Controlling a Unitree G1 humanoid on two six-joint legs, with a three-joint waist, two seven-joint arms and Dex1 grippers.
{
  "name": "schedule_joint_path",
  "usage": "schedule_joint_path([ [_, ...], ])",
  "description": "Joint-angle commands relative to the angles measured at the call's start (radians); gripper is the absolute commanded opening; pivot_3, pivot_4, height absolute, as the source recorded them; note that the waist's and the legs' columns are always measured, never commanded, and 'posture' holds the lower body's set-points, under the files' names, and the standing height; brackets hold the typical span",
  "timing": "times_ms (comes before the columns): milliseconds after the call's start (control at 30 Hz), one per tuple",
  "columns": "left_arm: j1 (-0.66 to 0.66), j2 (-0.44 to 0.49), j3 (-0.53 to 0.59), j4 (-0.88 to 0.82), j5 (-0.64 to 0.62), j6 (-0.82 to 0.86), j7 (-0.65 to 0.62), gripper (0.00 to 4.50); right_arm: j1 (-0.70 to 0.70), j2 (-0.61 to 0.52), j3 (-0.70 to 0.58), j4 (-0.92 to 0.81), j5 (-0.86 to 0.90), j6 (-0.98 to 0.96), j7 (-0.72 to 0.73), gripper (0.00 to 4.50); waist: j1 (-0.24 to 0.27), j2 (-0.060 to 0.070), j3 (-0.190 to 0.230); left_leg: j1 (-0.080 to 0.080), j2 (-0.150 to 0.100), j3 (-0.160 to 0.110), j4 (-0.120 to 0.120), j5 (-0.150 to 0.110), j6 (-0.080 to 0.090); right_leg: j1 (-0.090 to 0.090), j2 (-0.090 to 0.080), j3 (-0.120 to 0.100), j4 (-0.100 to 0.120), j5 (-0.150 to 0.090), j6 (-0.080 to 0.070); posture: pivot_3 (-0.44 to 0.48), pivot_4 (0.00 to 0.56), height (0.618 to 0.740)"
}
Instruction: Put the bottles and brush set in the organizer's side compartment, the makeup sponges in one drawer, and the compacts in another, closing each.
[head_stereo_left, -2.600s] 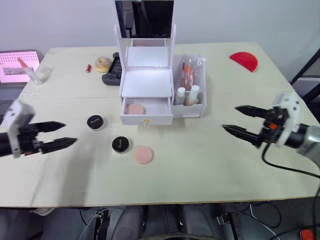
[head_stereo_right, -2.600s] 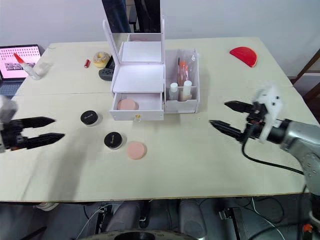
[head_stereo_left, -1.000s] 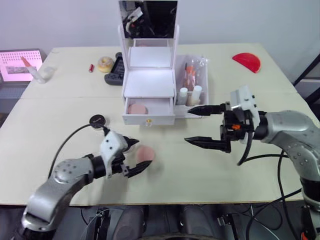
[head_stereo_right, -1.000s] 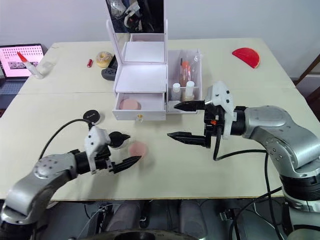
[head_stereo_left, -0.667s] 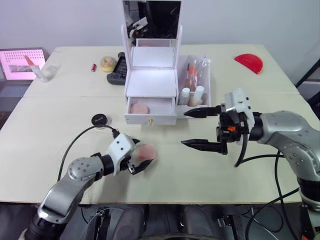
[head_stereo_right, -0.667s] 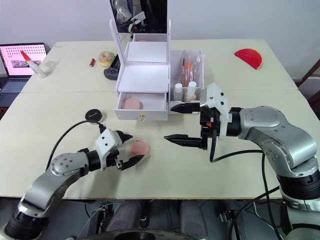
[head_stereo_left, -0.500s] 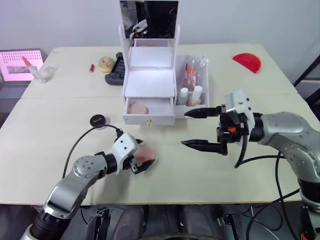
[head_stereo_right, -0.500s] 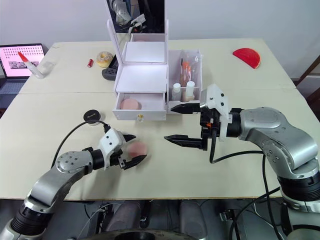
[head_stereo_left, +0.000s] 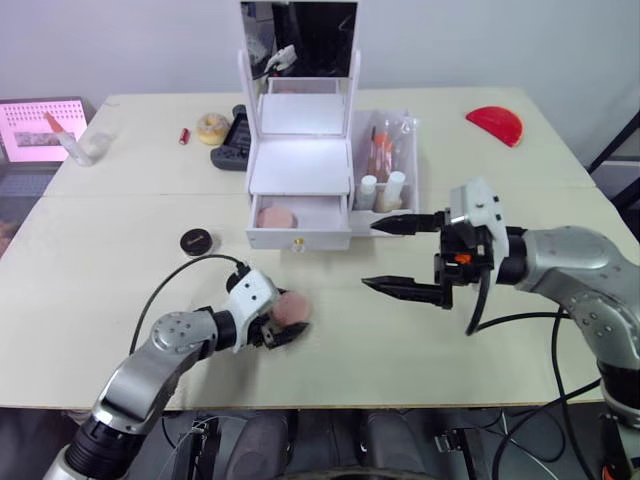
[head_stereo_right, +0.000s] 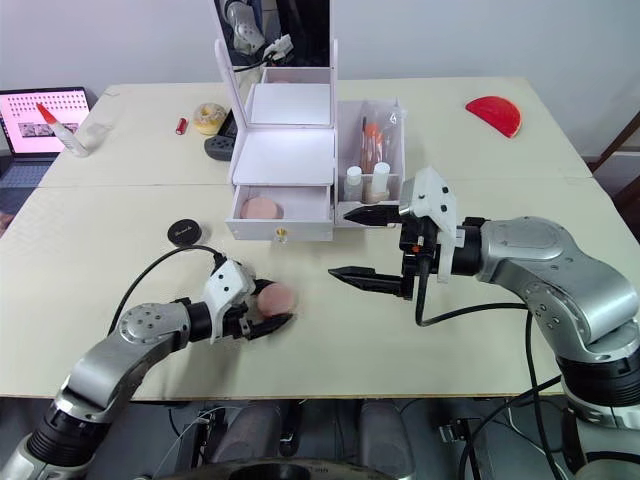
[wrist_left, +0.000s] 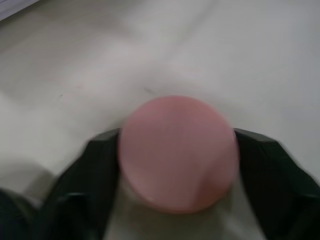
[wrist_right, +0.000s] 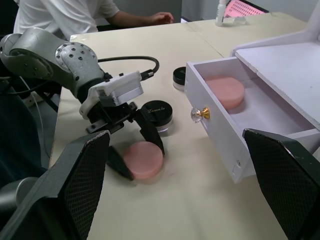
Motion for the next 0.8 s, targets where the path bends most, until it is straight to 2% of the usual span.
schedule_joint_path([
  [33,0.009,0.007,0.005,-0.004,-0.007,0.016,-0.007,2.66,-0.009,0.005,-0.027,-0.028,0.015,-0.009,-0.005,4.50,0.000,0.000,0.000,0.000,0.000,0.000,0.000,0.000,0.000,0.000,0.000,0.000,0.000,0.000,0.000,0.000,0.150,0.740],
  [300,0.009,0.068,0.084,-0.094,-0.094,0.020,-0.088,2.66,-0.015,0.011,-0.017,-0.020,0.006,-0.014,-0.009,4.50,-0.001,0.000,0.000,0.000,0.000,0.000,0.000,0.000,0.000,0.000,0.000,0.000,0.000,-0.001,-0.001,0.000,0.150,0.740],
  [467,-0.055,0.196,0.284,-0.191,-0.364,0.136,-0.238,2.66,-0.017,0.021,-0.011,-0.007,-0.006,-0.022,-0.009,4.50,0.001,0.000,0.000,-0.001,0.000,-0.001,0.000,0.000,0.000,0.000,-0.001,-0.001,0.000,-0.001,-0.003,0.000,0.150,0.740],
  [533,-0.112,0.285,0.354,-0.180,-0.478,0.192,-0.327,2.66,-0.015,0.027,-0.006,-0.002,-0.015,-0.029,-0.008,4.50,0.001,0.000,0.000,-0.001,0.000,-0.001,0.000,0.000,0.000,0.000,-0.001,-0.002,-0.001,-0.001,-0.003,0.000,0.150,0.740],
  [633,-0.200,0.354,0.376,-0.124,-0.526,0.209,-0.390,2.66,-0.018,0.038,0.001,0.004,-0.026,-0.035,-0.010,4.50,-0.002,0.000,0.001,-0.001,0.000,-0.001,0.000,0.000,0.000,0.000,0.000,-0.002,-0.002,-0.001,-0.003,0.000,0.150,0.740],
  [800,-0.525,0.322,0.299,0.100,-0.519,0.246,-0.390,2.66,-0.023,0.057,0.007,0.007,-0.040,-0.041,-0.022,4.50,0.000,-0.002,0.002,-0.001,0.000,-0.004,0.002,0.000,0.000,0.003,0.002,-0.005,-0.002,0.000,-0.001,0.000,0.150,0.740],
])
